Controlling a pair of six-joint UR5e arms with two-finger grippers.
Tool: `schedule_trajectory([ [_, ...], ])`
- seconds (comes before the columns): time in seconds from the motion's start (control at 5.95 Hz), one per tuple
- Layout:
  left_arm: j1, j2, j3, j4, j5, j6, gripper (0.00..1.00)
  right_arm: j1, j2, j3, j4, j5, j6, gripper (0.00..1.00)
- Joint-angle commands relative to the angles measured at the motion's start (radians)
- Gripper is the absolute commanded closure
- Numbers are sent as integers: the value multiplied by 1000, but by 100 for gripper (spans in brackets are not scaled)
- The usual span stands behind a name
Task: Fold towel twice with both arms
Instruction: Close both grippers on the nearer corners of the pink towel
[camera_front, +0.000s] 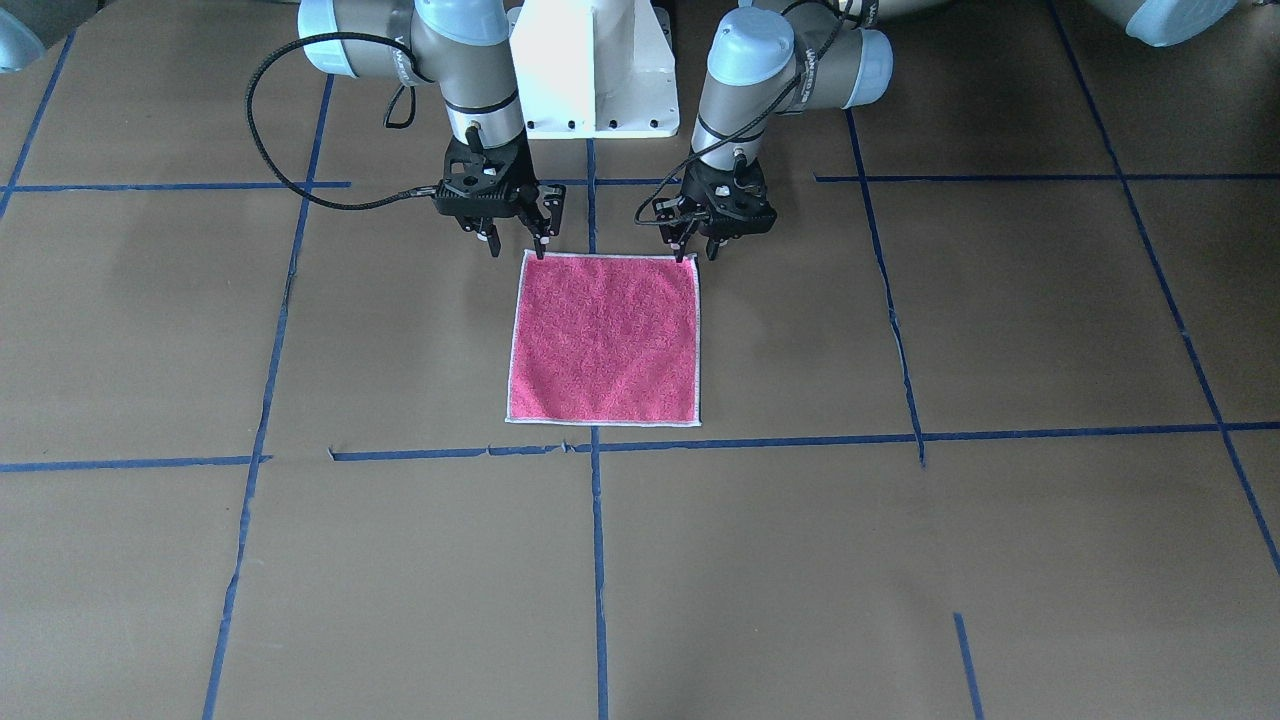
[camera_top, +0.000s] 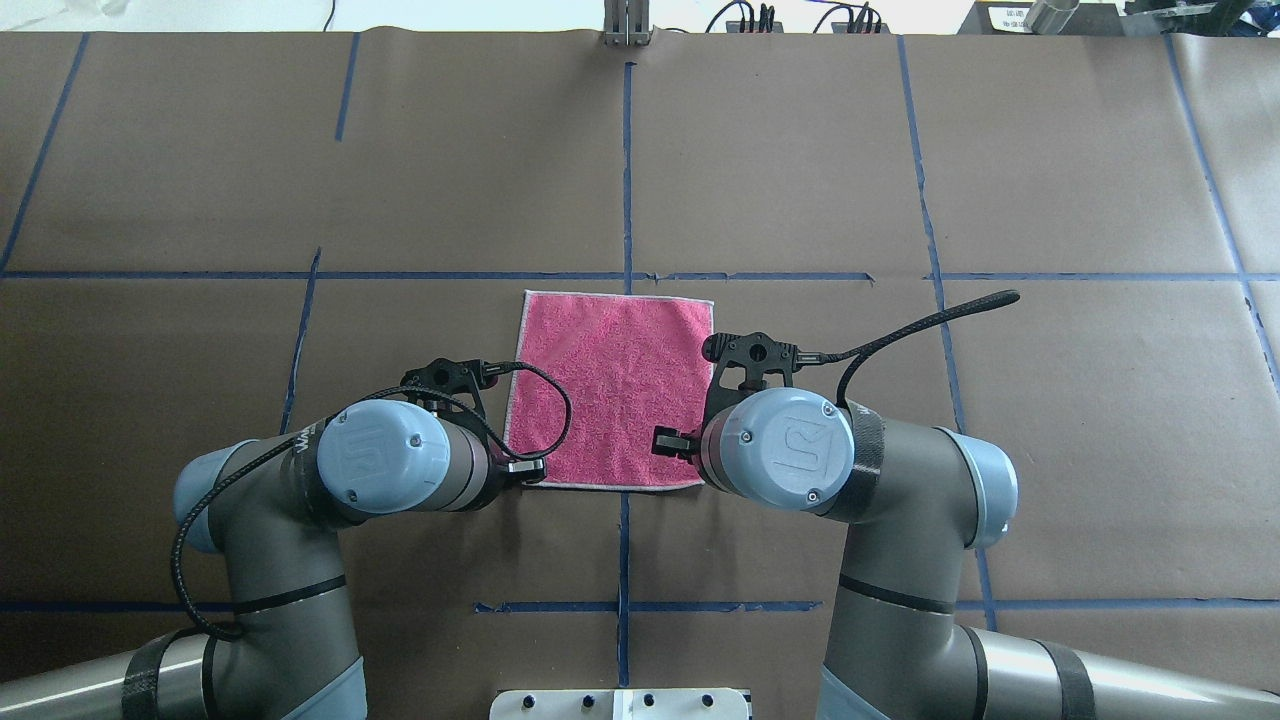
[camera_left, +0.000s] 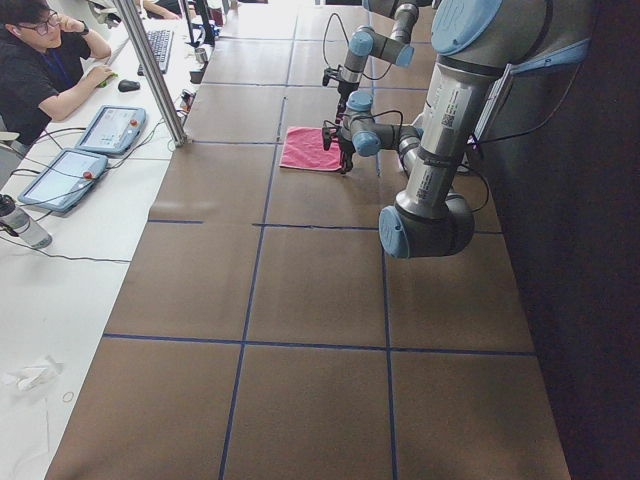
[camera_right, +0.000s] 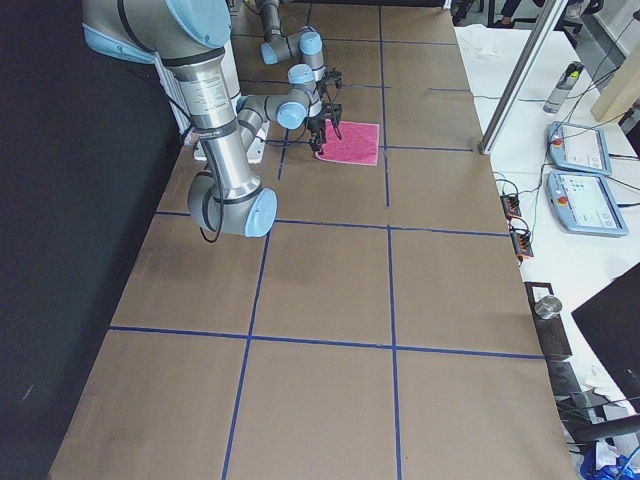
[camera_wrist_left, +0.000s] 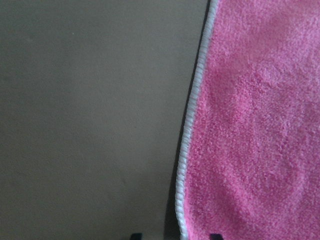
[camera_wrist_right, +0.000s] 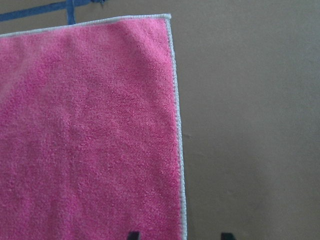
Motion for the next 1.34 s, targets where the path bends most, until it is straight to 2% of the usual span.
schedule_trajectory([
  [0.0, 0, -10, 4, -1, 0, 1, 59, 0, 0, 0, 0, 0, 0, 37],
  [0.17, 1, -10, 8, -1, 0, 1, 70, 0, -2, 0, 0, 0, -2, 37],
  [0.34, 0, -10, 13, 1, 0, 3, 77, 0, -3, -2, 0, 0, -2, 37],
  [0.67, 0, -8, 11, 1, 0, 5, 79, 0, -2, -2, 0, 0, -2, 37],
  [0.84, 0, -8, 11, 1, 0, 5, 98, 0, 0, -6, 0, -2, -2, 48],
  [1.18, 0, -8, 7, 1, 2, 6, 100, 0, 36, -72, 2, -3, 36, 47],
])
